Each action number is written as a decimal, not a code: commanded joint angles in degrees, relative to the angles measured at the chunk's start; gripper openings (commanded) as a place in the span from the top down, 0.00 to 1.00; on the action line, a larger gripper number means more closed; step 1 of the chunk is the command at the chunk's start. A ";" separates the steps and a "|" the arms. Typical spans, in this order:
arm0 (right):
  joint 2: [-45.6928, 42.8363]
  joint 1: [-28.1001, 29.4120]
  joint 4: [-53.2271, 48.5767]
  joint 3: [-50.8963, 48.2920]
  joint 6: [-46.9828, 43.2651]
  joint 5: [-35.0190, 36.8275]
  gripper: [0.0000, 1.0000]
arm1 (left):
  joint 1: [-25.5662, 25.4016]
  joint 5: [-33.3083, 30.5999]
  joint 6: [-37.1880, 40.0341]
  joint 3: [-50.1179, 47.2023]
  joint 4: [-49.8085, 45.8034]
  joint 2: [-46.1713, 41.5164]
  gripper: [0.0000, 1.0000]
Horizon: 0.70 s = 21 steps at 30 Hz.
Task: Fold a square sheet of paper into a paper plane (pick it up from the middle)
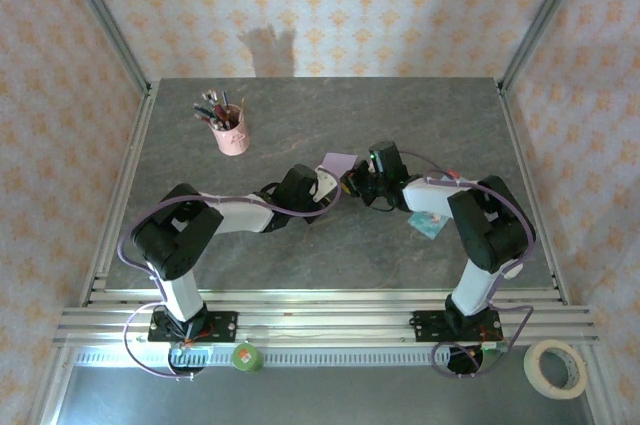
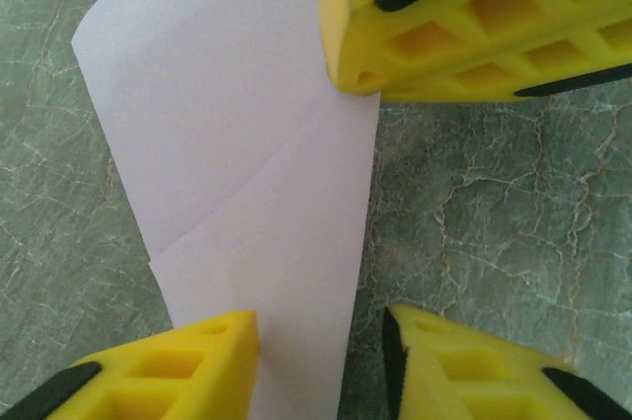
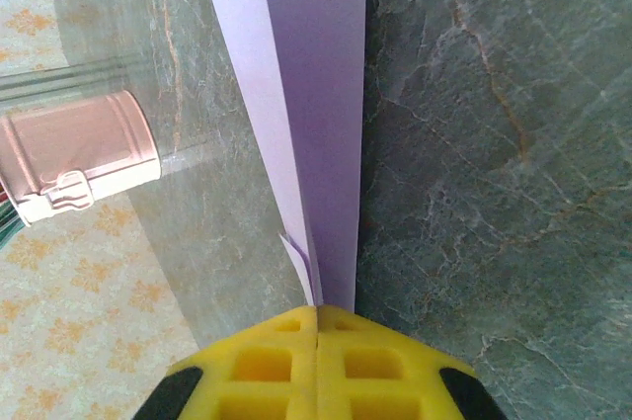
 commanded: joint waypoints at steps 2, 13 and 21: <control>-0.03 -0.55 0.68 0.97 0.96 -0.48 0.97 | -0.28 -1.18 0.19 0.25 2.31 0.83 0.67; -1.43 -1.29 0.03 0.48 0.67 0.05 0.74 | -0.13 -0.54 -3.03 -2.35 4.90 0.42 0.89; -4.21 -3.98 -1.70 0.05 -4.93 2.44 0.47 | 2.51 5.91 -9.68 -6.27 9.40 -2.18 1.00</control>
